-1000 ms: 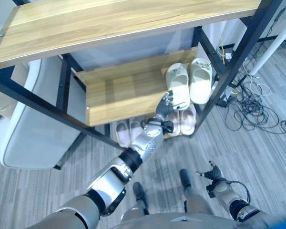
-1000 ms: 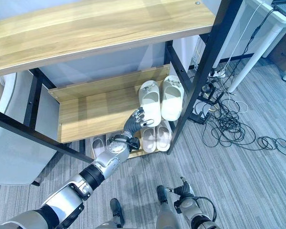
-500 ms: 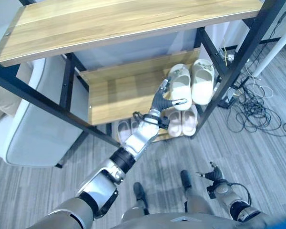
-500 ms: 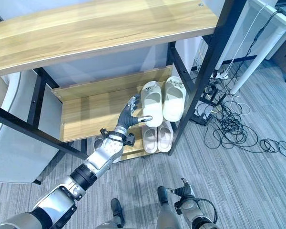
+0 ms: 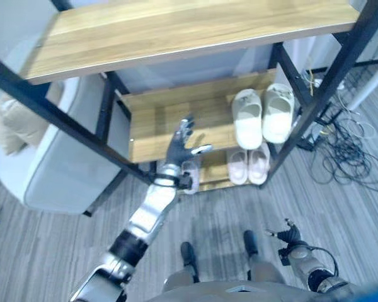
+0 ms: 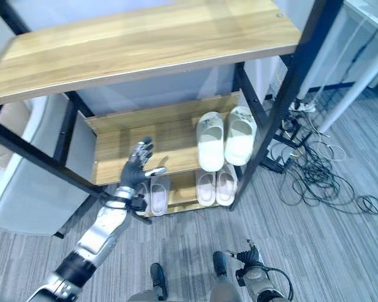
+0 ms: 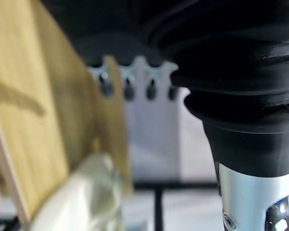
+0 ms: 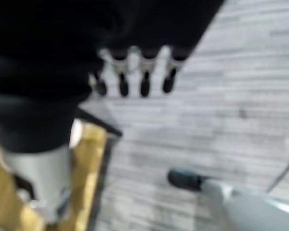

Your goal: Arrange the slippers neatly on the shoe rack.

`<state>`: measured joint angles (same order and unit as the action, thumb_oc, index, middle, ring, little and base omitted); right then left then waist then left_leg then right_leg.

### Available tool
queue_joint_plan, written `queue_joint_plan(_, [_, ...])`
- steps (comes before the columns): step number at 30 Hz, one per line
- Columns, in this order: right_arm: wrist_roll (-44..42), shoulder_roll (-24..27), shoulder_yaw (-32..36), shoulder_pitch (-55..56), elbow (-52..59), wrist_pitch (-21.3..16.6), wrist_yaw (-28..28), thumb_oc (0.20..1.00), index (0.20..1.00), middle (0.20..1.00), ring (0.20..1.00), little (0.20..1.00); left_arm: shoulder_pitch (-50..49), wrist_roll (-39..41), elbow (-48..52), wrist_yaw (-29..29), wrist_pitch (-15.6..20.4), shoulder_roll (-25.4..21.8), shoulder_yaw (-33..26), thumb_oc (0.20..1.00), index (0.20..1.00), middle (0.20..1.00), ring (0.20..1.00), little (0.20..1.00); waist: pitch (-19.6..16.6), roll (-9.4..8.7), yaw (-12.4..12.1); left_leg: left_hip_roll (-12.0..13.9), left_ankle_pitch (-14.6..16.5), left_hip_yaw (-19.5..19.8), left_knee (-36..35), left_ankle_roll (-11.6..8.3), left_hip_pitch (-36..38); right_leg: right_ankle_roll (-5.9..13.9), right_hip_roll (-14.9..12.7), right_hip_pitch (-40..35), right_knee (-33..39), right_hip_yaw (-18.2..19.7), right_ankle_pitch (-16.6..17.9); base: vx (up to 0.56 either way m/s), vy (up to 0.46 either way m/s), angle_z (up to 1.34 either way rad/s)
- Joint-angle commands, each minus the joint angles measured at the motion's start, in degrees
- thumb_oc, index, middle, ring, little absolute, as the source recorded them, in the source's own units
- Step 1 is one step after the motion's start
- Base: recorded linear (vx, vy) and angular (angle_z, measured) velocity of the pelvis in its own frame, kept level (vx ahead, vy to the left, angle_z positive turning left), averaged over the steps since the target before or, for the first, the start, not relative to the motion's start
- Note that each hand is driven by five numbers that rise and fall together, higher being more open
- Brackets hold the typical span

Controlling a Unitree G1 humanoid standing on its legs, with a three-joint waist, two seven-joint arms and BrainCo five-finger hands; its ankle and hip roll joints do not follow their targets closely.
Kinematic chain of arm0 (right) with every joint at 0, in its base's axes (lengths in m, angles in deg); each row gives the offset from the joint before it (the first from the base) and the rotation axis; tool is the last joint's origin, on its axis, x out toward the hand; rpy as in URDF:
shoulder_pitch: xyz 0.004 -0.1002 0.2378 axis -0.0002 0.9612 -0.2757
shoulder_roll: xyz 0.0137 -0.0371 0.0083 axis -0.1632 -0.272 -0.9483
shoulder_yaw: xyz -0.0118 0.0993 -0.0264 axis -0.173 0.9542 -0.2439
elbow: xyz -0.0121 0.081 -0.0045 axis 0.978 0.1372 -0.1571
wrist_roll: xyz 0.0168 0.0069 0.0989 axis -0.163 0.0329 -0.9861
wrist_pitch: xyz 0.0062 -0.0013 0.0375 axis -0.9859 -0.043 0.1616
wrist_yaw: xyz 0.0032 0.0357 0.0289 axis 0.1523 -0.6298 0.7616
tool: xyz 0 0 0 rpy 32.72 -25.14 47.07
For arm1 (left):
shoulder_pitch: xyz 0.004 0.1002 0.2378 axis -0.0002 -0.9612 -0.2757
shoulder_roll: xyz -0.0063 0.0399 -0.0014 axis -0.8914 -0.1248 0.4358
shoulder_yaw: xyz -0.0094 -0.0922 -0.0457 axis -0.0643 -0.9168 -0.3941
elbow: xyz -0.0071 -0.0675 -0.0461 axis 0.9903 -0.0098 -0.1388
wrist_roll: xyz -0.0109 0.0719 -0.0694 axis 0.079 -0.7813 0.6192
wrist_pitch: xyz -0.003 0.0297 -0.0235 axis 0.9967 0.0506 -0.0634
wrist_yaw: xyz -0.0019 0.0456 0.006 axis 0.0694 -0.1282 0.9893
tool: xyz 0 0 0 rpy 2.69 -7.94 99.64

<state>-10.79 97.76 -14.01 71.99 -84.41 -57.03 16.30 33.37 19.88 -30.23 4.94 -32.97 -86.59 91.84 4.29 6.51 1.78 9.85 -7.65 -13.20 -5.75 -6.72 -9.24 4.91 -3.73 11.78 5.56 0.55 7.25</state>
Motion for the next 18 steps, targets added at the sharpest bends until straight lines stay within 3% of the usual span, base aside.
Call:
queue_joint_plan(1, [0.0,-0.4,0.6,-0.1,-0.3,-1.3,2.2,1.000,1.000,1.000,1.000,1.000,-4.2,9.7,0.8,-10.5,1.8,-1.7,-1.7,1.000,1.000,1.000,1.000,1.000,0.0,0.76,-2.0,2.1,0.2,7.1,0.7,-1.65,-2.3,3.04,-2.6,2.8,-4.1,-4.0,-5.5,0.04,-0.006,0.09])
queue_joint_plan(4, [0.2,0.1,1.8,1.1,-1.4,-1.3,3.0,1.000,1.000,1.000,1.000,1.000,-9.7,10.2,-1.2,-14.8,0.4,-4.6,-1.2,1.000,1.000,1.000,1.000,1.000,-0.4,0.91,-2.6,2.0,0.2,7.4,0.7,-1.44,-1.4,3.08,-2.5,1.5,-3.9,-4.4,-5.6,0.02,-0.009,0.18])
queue_joint_plan(7, [0.1,0.6,2.8,1.8,-2.6,-1.8,4.1,1.000,1.000,1.000,1.000,1.000,-15.1,4.3,-7.9,-20.2,-0.3,-10.1,2.7,1.000,1.000,1.000,1.000,1.000,-0.9,1.14,-3.0,1.9,0.5,7.7,0.7,-1.23,-0.5,3.28,-2.5,0.0,-3.5,-5.0,-5.7,0.00,0.000,0.00])
queue_joint_plan(9, [-0.2,0.7,2.9,1.9,-2.8,-2.0,4.3,1.000,1.000,1.000,1.000,1.000,-16.2,2.3,-12.2,-21.1,-0.7,-10.0,4.2,1.000,1.000,1.000,1.000,1.000,-1.1,1.07,-3.1,1.9,0.6,7.8,0.7,-1.17,-0.1,3.36,-2.6,-0.4,-3.4,-5.3,-5.7,0.00,0.000,0.00])
queue_joint_plan(11, [-1.7,1.1,3.6,1.7,-3.4,-2.7,4.9,1.000,1.000,1.000,1.000,1.000,-17.1,-6.3,-25.6,-21.0,-0.9,-8.1,6.4,1.000,1.000,1.000,1.000,1.000,-1.6,0.62,-3.2,1.6,0.9,8.1,0.7,-1.00,0.8,3.41,-2.7,-1.7,-3.3,-6.0,-5.8,0.01,-0.006,0.02])
queue_joint_plan(12, [-1.8,1.2,3.6,1.7,-3.4,-2.7,4.9,1.000,1.000,1.000,1.000,1.000,-16.9,-6.4,-26.0,-21.0,-0.7,-7.8,6.5,1.000,1.000,1.000,1.000,1.000,-1.5,0.70,-3.2,1.6,0.9,8.1,0.7,-1.00,0.9,3.42,-2.7,-1.7,-3.3,-6.0,-5.9,0.00,0.000,0.00])
queue_joint_plan(14, [-2.8,1.7,3.9,1.8,-3.8,-3.0,5.7,1.000,1.000,1.000,1.000,1.000,-15.9,-17.4,-39.3,-17.4,0.4,-4.1,6.7,1.000,1.000,1.000,1.000,1.000,-1.7,0.23,-3.2,1.4,1.1,8.4,0.7,-0.93,1.7,3.38,-2.8,-2.8,-3.1,-6.5,-6.0,0.02,-0.003,0.05])
queue_joint_plan(16, [-3.4,2.4,4.7,3.5,-4.3,-3.1,6.8,1.000,1.000,1.000,1.000,1.000,-13.8,-25.6,-60.9,-12.8,-2.3,2.9,1.0,1.000,1.000,1.000,1.000,1.000,-2.0,-0.62,-2.5,1.0,1.3,8.6,0.7,-0.89,2.6,3.26,-2.8,-4.1,-2.8,-7.2,-6.1,0.03,-0.006,0.26])
queue_joint_plan(18, [-3.6,2.7,5.3,4.6,-4.4,-2.9,7.4,1.000,1.000,1.000,1.000,1.000,-12.3,-28.6,-66.7,-10.3,-3.7,4.1,-2.7,1.000,1.000,1.000,1.000,1.000,-2.2,-1.17,-2.5,0.8,1.5,8.8,0.7,-0.94,2.9,3.11,-2.9,-4.7,-2.6,-7.7,-6.0,0.02,-0.023,0.31])
